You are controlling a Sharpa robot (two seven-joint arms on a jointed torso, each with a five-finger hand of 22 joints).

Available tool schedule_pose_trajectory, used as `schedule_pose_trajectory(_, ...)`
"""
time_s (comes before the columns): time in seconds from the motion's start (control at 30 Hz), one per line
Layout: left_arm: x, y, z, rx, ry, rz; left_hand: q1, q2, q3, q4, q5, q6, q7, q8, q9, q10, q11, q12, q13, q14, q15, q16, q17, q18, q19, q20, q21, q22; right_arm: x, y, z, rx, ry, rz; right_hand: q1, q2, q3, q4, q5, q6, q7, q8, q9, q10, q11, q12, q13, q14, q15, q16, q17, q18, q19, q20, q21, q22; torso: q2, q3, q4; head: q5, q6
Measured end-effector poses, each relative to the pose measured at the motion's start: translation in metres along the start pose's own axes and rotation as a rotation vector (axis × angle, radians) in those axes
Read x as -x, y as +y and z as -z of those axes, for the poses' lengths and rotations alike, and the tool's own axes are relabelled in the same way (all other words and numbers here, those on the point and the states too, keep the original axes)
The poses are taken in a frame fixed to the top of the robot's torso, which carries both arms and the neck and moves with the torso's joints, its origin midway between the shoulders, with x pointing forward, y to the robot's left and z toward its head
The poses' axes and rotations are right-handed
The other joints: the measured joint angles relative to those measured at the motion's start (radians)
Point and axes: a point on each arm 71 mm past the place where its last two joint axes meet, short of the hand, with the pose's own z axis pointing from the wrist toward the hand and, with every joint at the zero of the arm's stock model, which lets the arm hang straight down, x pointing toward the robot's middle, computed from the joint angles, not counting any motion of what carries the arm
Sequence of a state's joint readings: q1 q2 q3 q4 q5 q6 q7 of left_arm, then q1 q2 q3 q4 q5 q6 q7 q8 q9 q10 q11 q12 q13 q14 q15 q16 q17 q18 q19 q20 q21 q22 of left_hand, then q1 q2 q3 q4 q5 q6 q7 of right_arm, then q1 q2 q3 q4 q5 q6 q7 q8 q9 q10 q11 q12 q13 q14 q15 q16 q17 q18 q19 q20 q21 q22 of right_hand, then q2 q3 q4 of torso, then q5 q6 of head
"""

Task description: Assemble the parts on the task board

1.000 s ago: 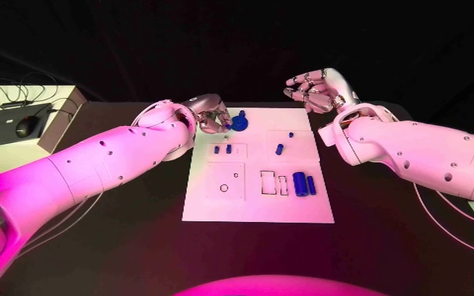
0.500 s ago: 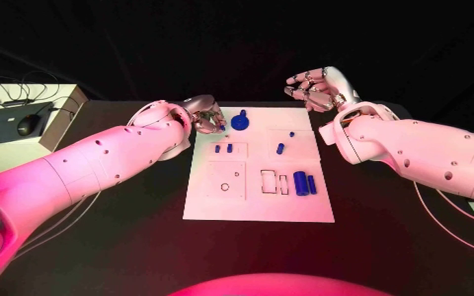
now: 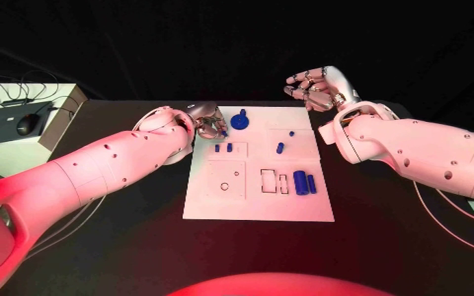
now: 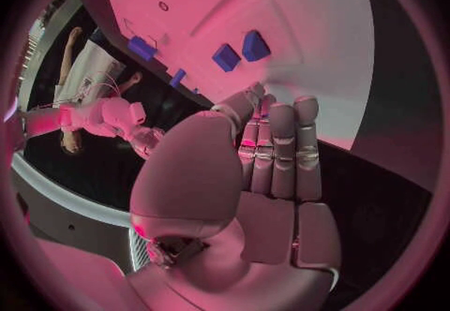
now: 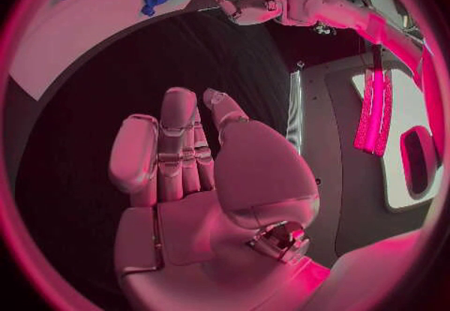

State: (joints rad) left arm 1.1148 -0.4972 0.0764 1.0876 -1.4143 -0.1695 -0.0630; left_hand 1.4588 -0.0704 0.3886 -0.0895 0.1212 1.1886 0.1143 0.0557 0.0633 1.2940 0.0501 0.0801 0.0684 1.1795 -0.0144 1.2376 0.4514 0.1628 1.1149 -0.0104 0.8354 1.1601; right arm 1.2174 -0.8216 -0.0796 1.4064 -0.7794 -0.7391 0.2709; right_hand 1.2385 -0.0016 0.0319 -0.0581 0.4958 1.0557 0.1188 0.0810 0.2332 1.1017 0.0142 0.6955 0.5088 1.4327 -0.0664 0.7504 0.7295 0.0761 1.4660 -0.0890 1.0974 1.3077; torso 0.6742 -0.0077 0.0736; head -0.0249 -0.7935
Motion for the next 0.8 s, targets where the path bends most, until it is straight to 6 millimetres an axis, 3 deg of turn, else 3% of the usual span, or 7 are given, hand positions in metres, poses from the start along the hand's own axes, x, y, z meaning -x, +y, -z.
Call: schedule_pose_trajectory(0.8,-0.0034,-0.0002,-0.0028,0.002,0.003,-0.002,0.000,0.000,-0.003,0.002,0.000,0.002,0.002,0.004,0.000,0.000,0.000,0.000,0.000,0.000,0.000,0.000,0.004,0.002,0.000,0.000,0.000,0.001,-0.0003,0.0005,0.0002,0.001,0.001,-0.001,0.000,0.000,0.000,0.000,0.000,0.000,-0.003,0.000,0.000,0.000,0.000,0.000,0.000,0.000,0.000,0.000,0.000,0.000,0.000,0.000,0.000,0.000,0.000,0.0004,0.0004,-0.004,-0.003)
